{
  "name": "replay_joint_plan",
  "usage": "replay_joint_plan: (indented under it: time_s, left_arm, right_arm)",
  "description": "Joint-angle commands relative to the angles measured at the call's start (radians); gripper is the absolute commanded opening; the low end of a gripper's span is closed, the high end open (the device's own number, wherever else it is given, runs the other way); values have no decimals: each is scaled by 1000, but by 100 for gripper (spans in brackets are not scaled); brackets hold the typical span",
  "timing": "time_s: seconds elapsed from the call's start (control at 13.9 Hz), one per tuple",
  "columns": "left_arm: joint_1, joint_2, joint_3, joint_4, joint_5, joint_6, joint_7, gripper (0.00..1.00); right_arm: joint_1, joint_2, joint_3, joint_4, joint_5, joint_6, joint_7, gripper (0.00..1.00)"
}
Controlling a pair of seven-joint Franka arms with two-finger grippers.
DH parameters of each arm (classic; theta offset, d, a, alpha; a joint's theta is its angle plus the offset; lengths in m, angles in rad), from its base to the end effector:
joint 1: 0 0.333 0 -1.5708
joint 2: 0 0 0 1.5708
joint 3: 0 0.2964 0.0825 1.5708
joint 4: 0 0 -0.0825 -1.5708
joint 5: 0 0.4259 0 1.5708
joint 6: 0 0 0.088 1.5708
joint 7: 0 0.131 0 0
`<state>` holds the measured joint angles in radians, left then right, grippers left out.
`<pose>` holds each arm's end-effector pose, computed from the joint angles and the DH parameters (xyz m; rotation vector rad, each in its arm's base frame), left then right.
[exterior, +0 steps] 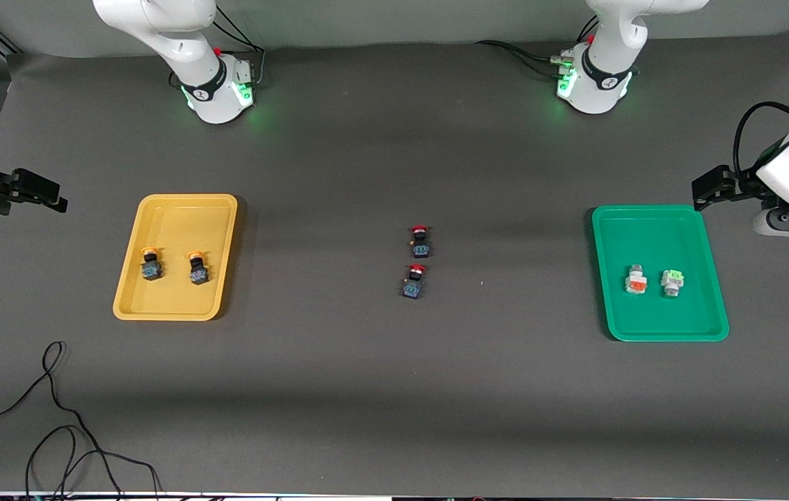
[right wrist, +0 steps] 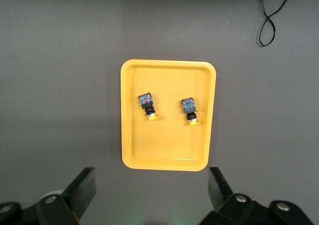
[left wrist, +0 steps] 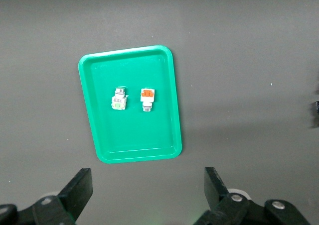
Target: Place green and yellow buttons in trays
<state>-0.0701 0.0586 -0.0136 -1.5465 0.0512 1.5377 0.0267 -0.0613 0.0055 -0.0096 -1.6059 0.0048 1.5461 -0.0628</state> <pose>0.6056 -0.0437 0.5554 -3.0829 0.1704 0.1018 0.5908 -0.0413 0.5576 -3.1308 0.0127 0.1015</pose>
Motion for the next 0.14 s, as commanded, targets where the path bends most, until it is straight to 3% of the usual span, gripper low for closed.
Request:
replay_joint_plan:
  time_s: [0.0,0.07]
  left_arm:
    - [-10,12,21,31,-10,-28,16,100]
    - [-7,12,20,29,-10,-31,16,100]
  right_arm:
    - [-2,-7,3,3,-20,-3,20,100]
    - [-2,-7,3,3,-20,-3,20,100]
